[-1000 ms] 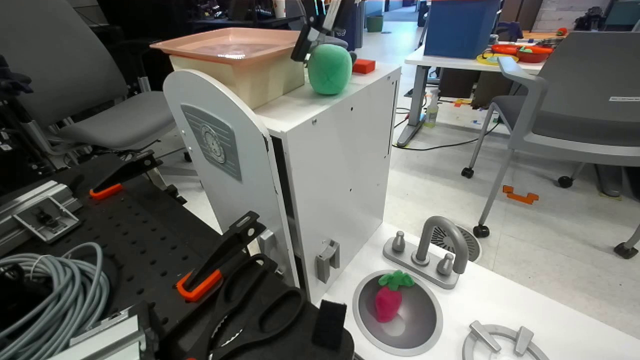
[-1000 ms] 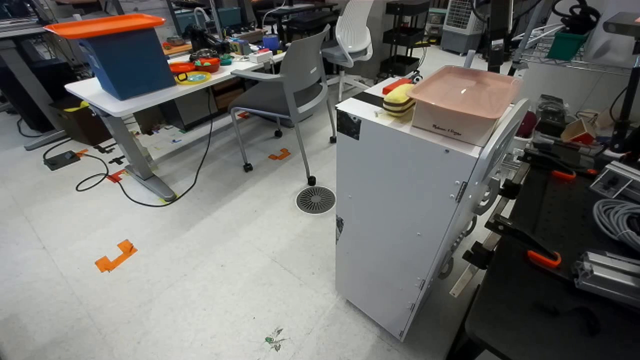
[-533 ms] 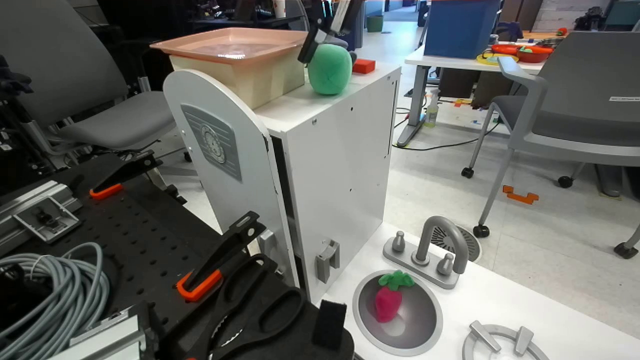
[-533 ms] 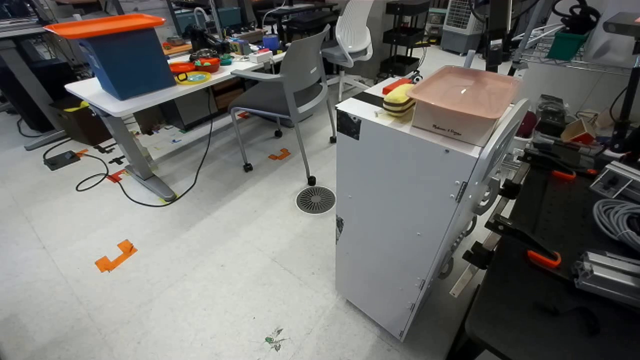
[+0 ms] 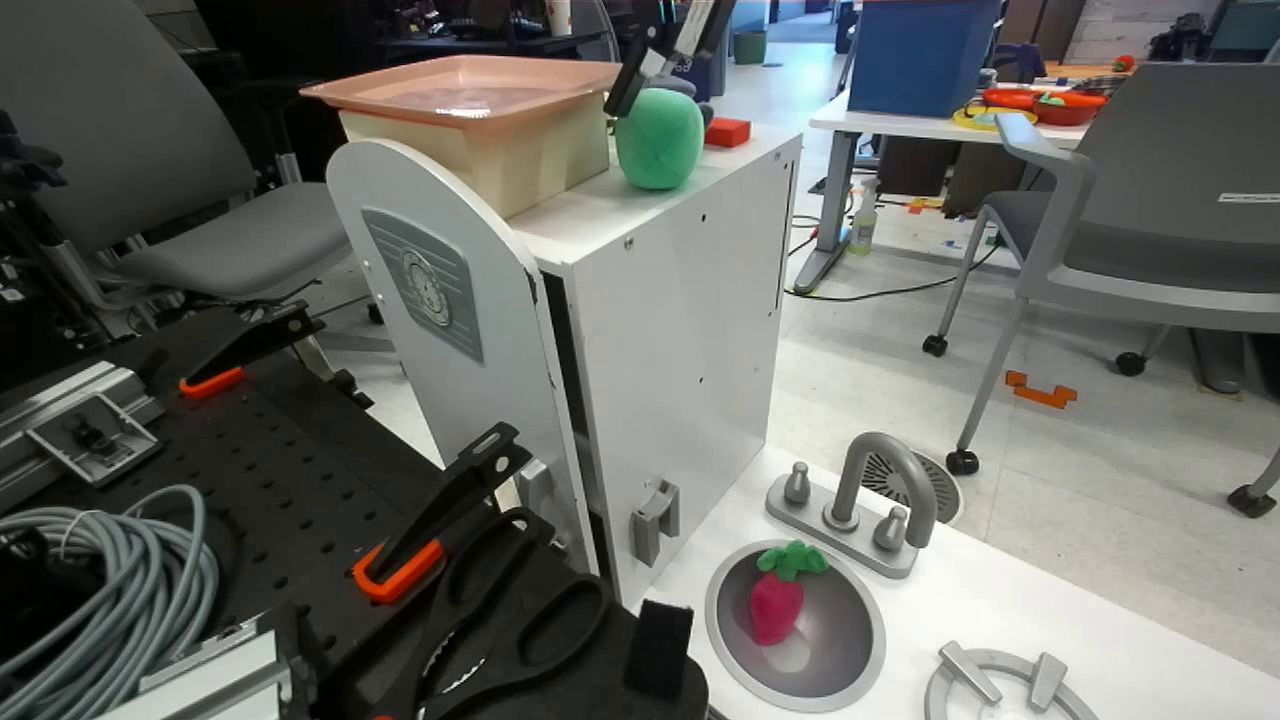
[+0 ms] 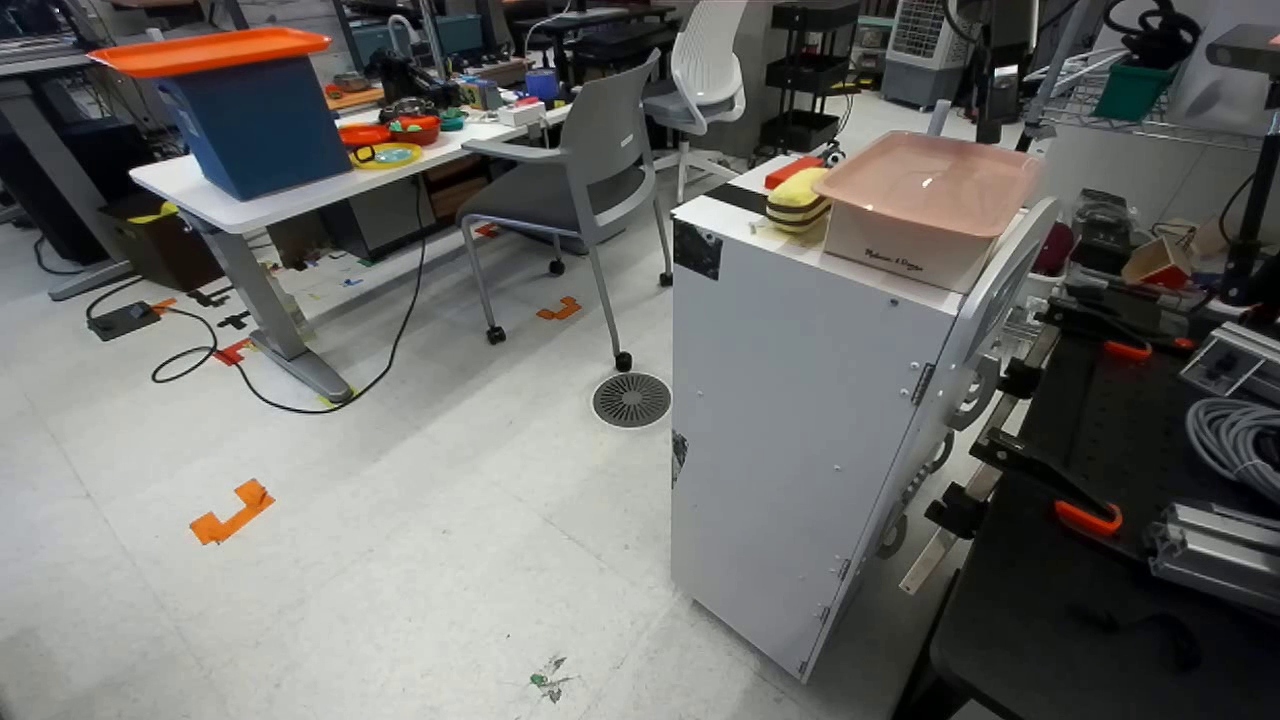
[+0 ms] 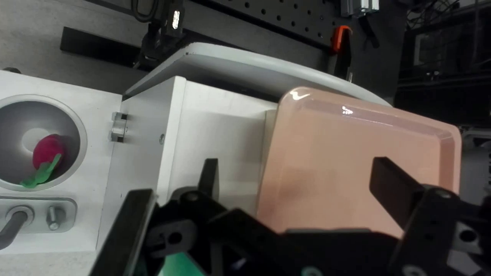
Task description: Pick up the peach tray from the top of the white box and place it down on the box
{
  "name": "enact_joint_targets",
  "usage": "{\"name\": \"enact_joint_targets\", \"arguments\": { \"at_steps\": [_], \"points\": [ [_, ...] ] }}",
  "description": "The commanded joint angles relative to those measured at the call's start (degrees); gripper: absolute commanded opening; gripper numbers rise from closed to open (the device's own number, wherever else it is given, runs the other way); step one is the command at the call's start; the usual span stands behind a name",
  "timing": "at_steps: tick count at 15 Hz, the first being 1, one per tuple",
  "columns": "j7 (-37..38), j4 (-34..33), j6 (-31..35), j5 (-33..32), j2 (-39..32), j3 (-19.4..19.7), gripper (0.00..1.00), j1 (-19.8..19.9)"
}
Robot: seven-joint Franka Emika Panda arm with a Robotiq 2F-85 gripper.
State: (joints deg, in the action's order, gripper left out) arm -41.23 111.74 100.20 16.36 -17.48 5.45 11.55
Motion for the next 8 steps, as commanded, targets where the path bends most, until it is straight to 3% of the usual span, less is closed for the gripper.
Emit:
{"name": "enact_joint_targets", "arguments": {
  "at_steps": [1, 8],
  "points": [
    [-2.75, -2.74, -2.82, 2.6, -1.24, -0.45, 1.0, 2.42],
    [-3.65, -4.93, -3.83, 3.65, -3.56, -0.97, 1.0, 3.34]
  ]
}}
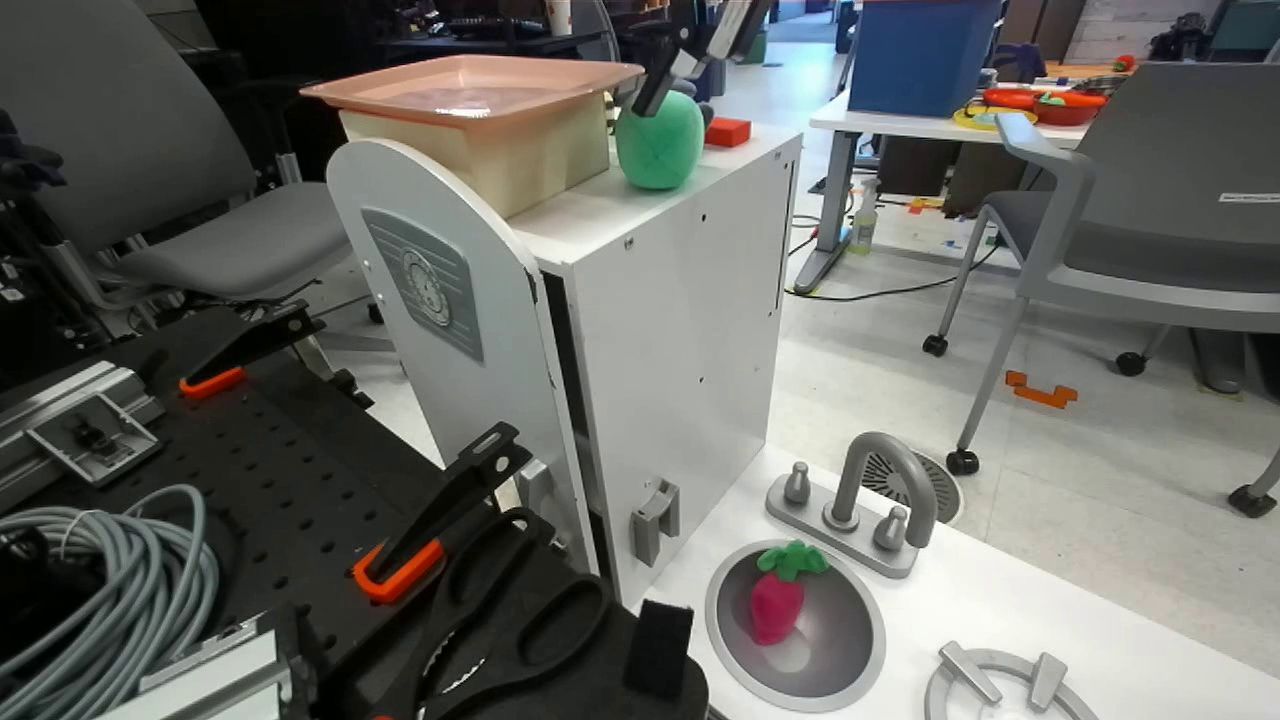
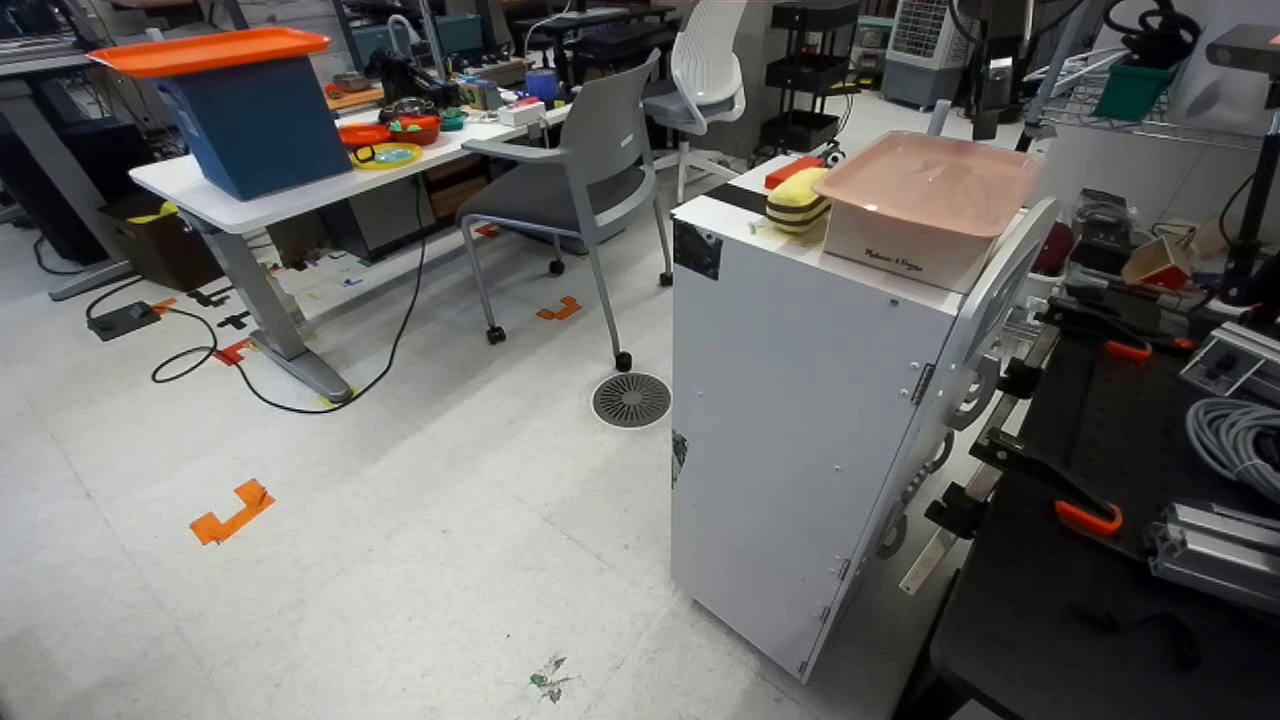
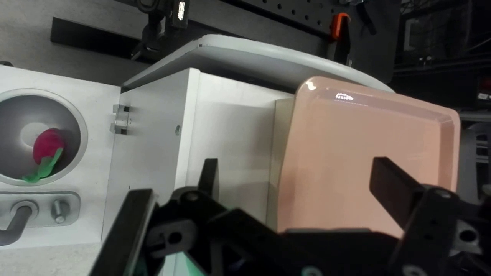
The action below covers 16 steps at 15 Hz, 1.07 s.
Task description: Pick up the peach tray from the top of the white box and place it down on the box
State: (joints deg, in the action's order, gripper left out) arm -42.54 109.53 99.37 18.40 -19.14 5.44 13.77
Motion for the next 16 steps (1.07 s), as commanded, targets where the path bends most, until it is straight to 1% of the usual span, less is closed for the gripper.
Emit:
{"name": "enact_joint_targets", "arguments": {
  "at_steps": [1, 15, 16],
  "points": [
    [-2.6, -3.0, -3.53, 1.58, -2.28, -1.06, 1.0, 1.1],
    [-3.19, -5.48, -5.41, 0.91, -5.42, -1.42, 1.0, 1.62],
    [-3.12, -5.55, -5.38, 0.9, -5.51, -1.43, 0.95, 1.65]
  ]
}}
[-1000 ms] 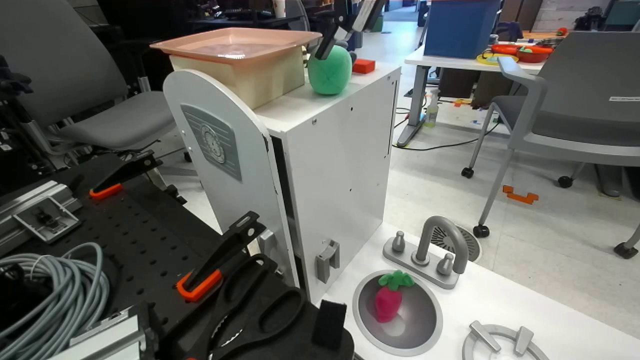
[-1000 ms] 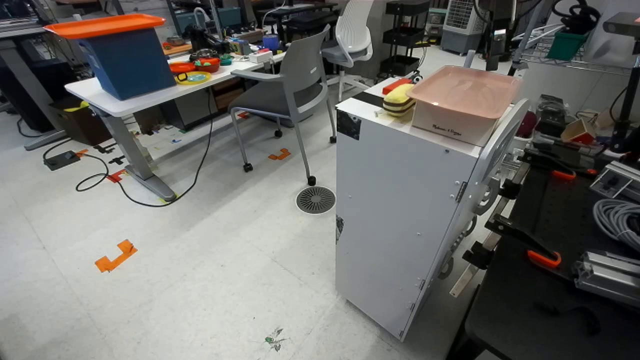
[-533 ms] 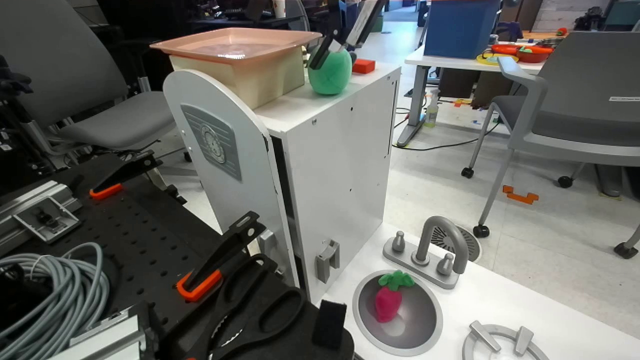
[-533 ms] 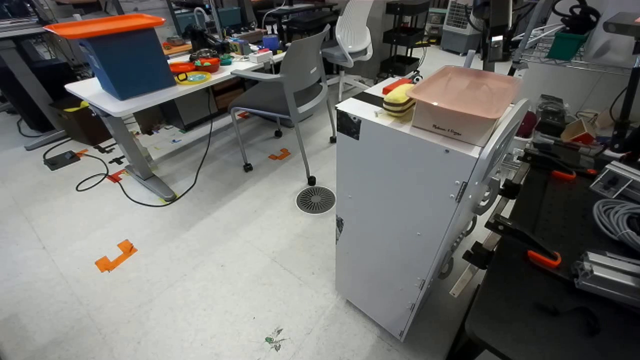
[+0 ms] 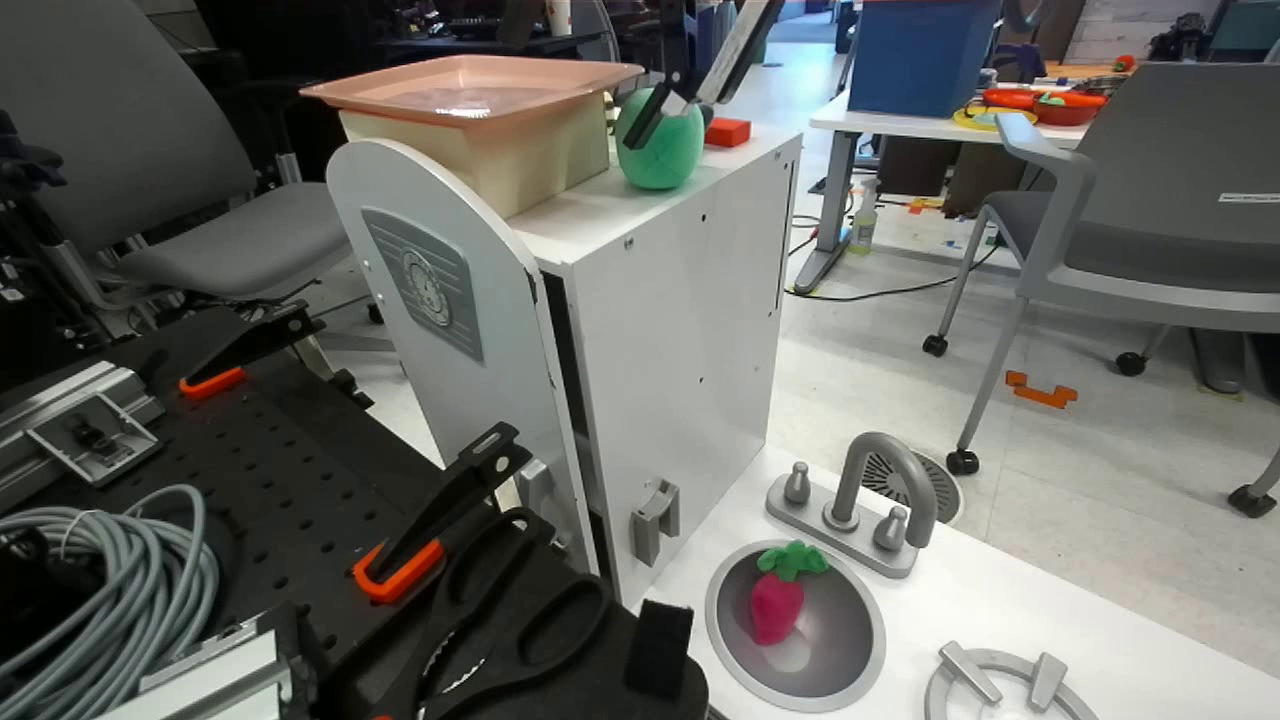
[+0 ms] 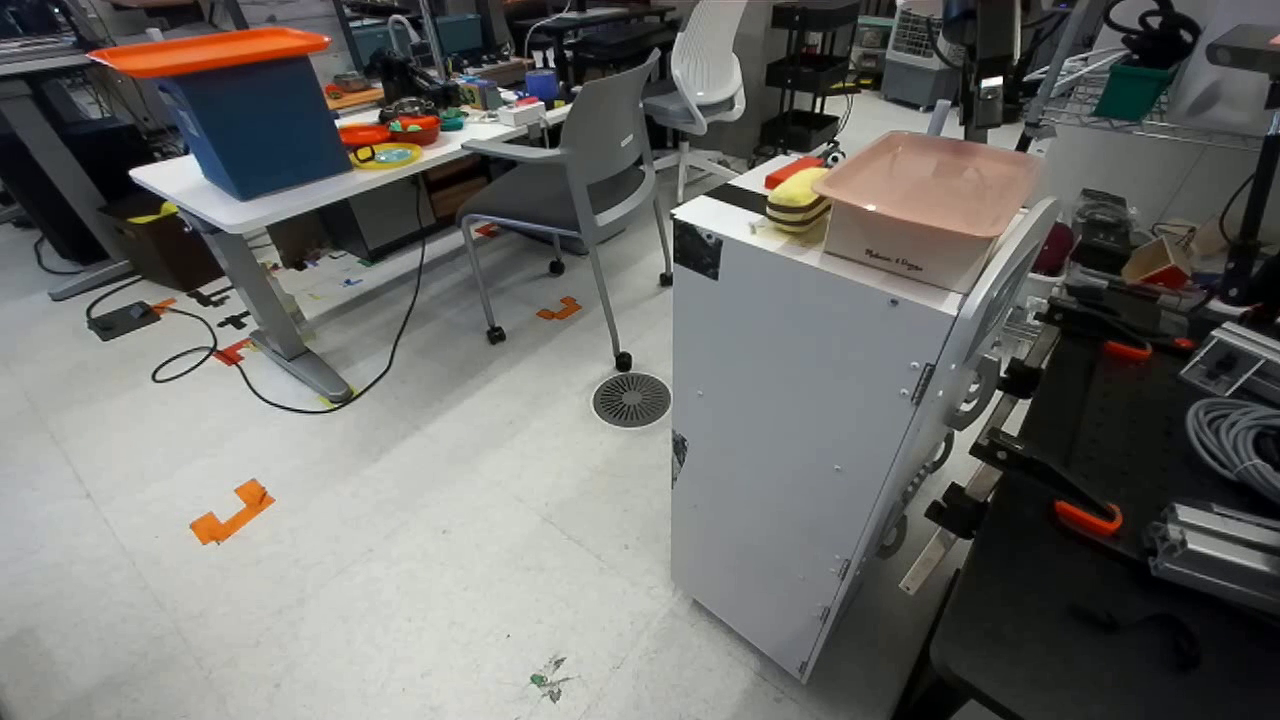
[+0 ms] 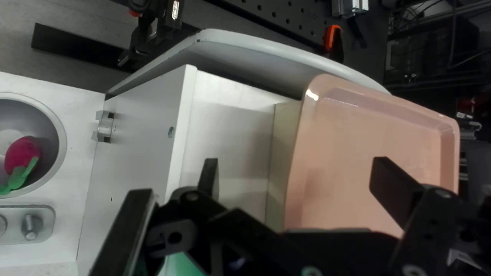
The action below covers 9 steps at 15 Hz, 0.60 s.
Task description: Pick up the peach tray from the top of the white box and place it down on the box
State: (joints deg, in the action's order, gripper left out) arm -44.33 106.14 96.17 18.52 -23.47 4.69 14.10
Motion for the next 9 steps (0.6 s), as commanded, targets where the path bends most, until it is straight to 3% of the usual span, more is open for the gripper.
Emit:
{"name": "enact_joint_targets", "arguments": {
  "at_steps": [1, 4, 9],
  "points": [
    [-1.32, -2.18, -2.14, 0.73, -1.24, -0.63, 0.77, 1.42],
    [-1.27, -2.31, -2.04, 0.67, -1.49, -0.57, 0.63, 1.73],
    [-1.14, -2.7, -1.87, 0.64, -1.86, -0.55, 0.24, 2.19]
  ]
}}
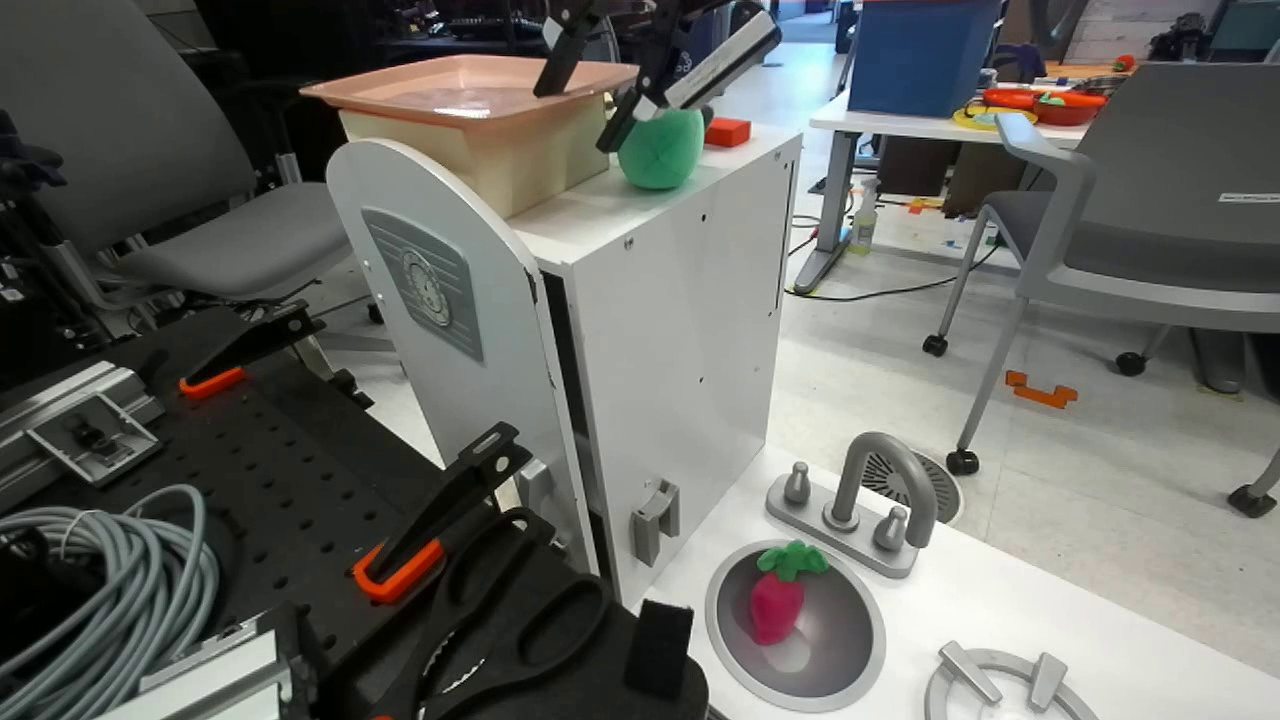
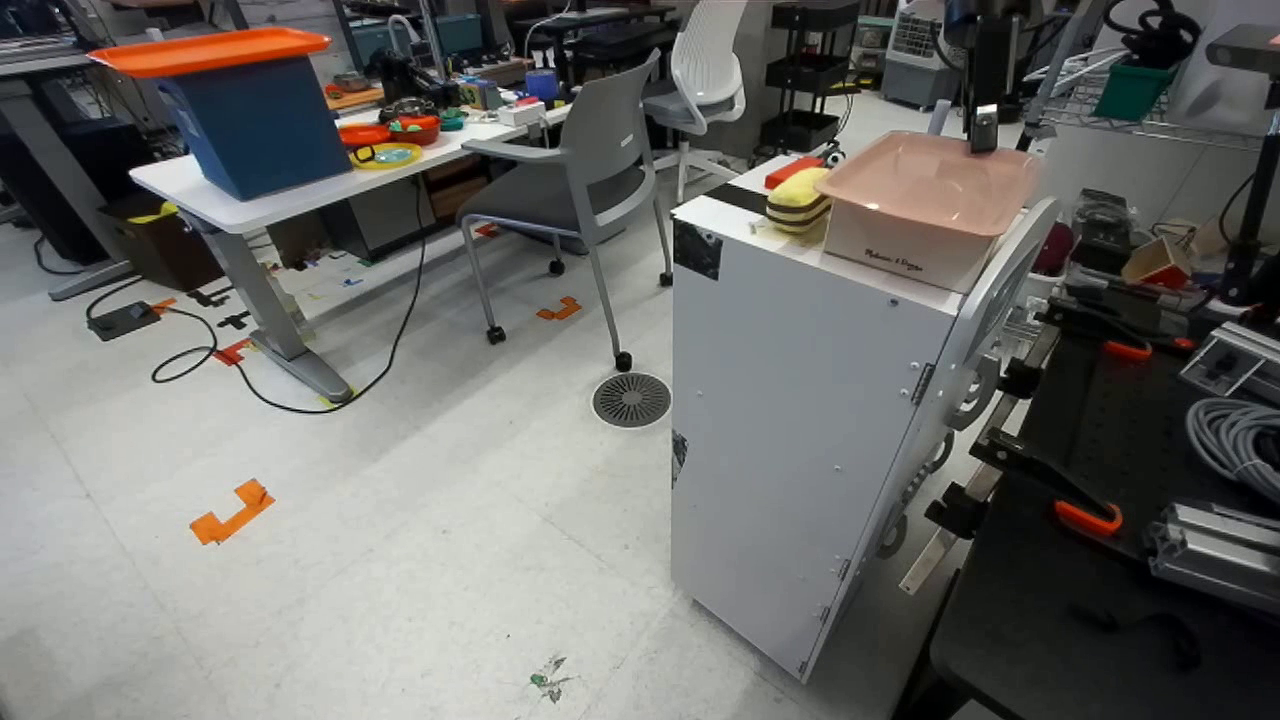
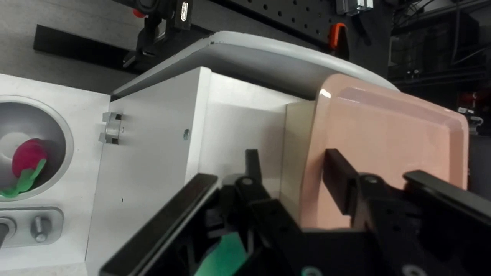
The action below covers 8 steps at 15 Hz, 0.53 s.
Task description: Pick up the peach tray from the top of the white box and place it down on the box
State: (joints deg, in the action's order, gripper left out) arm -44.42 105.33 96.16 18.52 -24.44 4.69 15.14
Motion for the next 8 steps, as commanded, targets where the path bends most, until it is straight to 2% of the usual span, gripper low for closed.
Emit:
{"name": "enact_joint_targets", "arguments": {
  "at_steps": [1, 3, 8],
  "points": [
    [-0.99, -1.92, -1.85, 0.67, -0.93, -0.54, 0.16, 1.2],
    [-0.75, -2.04, -1.82, 0.73, -0.99, -0.5, 0.0, 1.27],
    [-0.48, -2.63, -2.33, 0.78, -1.02, -0.44, 0.04, 1.39]
  ]
}}
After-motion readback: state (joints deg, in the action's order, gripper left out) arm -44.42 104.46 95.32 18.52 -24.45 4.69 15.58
